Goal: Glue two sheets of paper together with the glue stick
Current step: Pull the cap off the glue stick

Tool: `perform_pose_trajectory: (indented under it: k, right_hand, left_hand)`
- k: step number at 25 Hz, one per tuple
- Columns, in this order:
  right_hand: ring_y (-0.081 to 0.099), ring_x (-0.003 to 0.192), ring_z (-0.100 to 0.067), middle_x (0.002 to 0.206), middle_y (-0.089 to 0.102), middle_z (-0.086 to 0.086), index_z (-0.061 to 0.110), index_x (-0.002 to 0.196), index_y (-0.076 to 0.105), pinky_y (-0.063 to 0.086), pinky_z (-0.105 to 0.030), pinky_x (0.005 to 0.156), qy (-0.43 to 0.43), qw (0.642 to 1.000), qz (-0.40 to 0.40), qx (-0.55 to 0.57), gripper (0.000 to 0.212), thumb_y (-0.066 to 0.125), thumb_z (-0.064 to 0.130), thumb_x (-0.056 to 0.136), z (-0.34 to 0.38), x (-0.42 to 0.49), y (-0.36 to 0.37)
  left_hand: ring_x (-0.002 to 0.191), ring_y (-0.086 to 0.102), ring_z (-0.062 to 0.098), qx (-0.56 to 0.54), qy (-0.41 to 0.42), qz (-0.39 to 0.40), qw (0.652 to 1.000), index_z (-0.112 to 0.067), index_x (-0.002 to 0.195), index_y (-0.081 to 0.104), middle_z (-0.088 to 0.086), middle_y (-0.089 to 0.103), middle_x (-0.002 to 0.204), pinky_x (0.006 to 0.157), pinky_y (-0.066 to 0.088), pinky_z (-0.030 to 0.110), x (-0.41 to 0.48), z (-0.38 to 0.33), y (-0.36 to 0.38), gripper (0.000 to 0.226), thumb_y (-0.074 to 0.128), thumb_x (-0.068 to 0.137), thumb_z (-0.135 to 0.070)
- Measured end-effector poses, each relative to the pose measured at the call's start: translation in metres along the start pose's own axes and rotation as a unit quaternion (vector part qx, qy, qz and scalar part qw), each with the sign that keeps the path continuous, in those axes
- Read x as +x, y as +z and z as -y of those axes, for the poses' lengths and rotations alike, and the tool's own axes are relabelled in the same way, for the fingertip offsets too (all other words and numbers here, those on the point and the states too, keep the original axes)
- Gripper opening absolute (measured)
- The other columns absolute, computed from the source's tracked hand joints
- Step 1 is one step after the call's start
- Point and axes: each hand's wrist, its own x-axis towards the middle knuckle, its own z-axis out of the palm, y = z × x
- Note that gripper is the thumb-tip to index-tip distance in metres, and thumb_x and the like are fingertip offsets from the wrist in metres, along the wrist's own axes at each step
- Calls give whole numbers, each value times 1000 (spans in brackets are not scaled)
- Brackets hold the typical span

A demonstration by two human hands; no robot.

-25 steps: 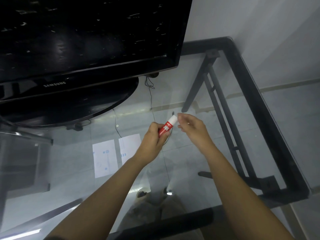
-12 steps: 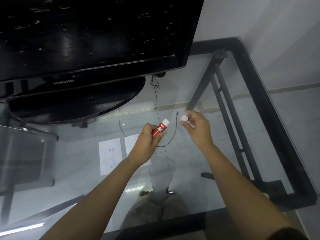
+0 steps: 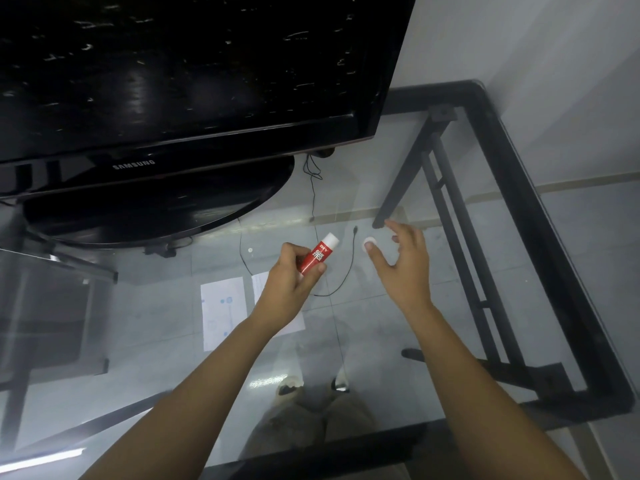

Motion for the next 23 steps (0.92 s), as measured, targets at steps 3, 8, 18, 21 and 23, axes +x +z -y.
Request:
perform_pose_trajectory:
  k: [3,8,18,21,23]
  right_hand:
    - [56,90,5,99,61,21,35,104,62,38,-4,69,48,991,72,105,25,57,48,84,23,-17,-3]
    - [62,85,6,86,70,19,38,85,69,42,-1,66,98,952,168,235,11,61,45,82,42,-31,2]
    - [65,86,-4,87,70,9,33,84,69,48,-9,70,102,943,138,285,14,60,43,84,51,-40,1]
    - [68,88,-7,91,72,5,30,89,68,53,-19,78,105,940,90,310,13,61,40,84,55,-44,3]
    - [68,88,-8,90,72,6,33,84,69,52,-25,85,100,943,67,310,11,61,40,84,57,-45,1]
  left_hand:
    - [68,53,-8,-45,9,-21,999,-29,86,39,-9,55,85,53,41,6,-3,-6,-4,24,63,84,-33]
    - [66,54,-4,-49,35,-8,998,-20,90,44,-8,57,82,54,42,10,-12,-14,0,25,64,84,-33]
    - [64,65,10,-404,-199,34,892,-12,96,59,3,70,71,63,53,18,-29,-10,1,34,47,90,-44]
    - [66,62,7,-407,-147,4,902,-12,87,59,-1,68,71,64,51,15,-30,-17,2,22,61,83,-34]
    - [72,63,5,-350,-96,-6,932,-18,84,59,-4,68,80,65,49,13,-30,-19,0,11,67,81,-25]
